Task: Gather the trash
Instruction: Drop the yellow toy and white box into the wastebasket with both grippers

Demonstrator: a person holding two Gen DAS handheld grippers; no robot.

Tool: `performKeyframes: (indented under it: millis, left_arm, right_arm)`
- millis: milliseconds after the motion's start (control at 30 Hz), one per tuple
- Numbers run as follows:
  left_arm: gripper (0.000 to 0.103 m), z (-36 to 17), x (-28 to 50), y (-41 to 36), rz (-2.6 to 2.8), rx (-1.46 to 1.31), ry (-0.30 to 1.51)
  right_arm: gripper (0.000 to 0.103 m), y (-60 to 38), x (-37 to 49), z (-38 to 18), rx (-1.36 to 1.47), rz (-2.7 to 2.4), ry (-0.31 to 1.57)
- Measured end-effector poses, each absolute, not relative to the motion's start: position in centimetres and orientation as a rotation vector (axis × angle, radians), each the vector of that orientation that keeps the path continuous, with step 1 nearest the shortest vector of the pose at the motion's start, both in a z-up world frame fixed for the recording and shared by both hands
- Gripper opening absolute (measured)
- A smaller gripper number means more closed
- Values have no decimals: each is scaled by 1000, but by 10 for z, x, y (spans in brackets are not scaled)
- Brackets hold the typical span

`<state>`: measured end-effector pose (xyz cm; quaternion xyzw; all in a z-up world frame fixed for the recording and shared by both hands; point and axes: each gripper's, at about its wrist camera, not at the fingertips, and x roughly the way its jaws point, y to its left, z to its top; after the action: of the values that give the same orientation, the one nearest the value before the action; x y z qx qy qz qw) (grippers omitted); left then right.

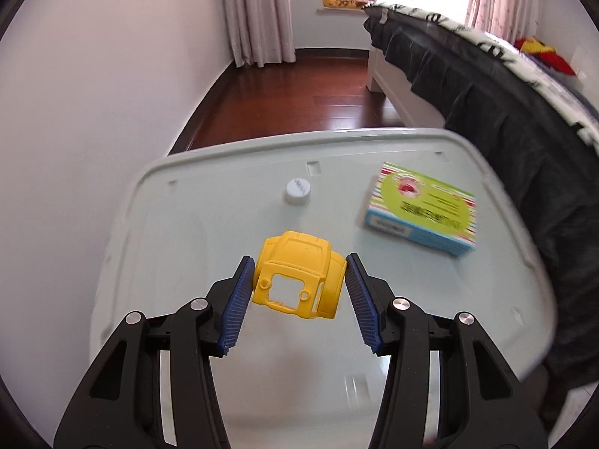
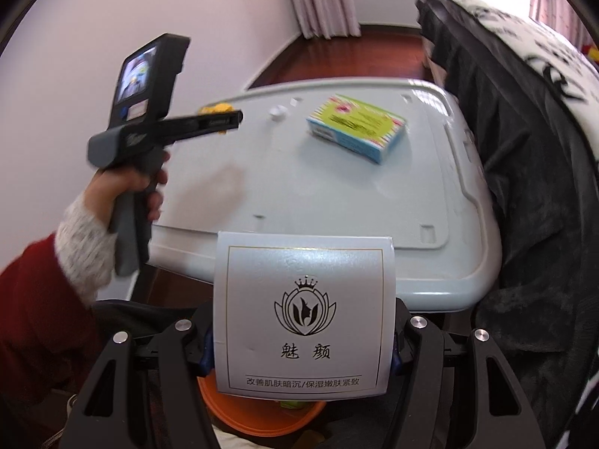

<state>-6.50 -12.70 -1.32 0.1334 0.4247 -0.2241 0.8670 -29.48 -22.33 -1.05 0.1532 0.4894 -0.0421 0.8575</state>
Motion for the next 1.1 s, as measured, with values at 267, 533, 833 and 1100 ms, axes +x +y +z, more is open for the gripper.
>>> performKeyframes:
  millis: [267,533,833,1100]
  left_arm:
    - [49,-5,-172,-56,-518,236,1011]
    - [50,-52,-229,-24,-508,195,1157]
    - [51,-81,-234,-24,-492,213,1240]
    - [66,-96,-234,-27,-463,218,1288]
  right_arm:
    - [63,-170,-329,-6,319,-2,1039]
    - [63,-127,-355,-58,297,21,1197]
    - [63,-111,-356,-95,290,36,1290]
    - [68,-99,-357,-117,280,50,1346]
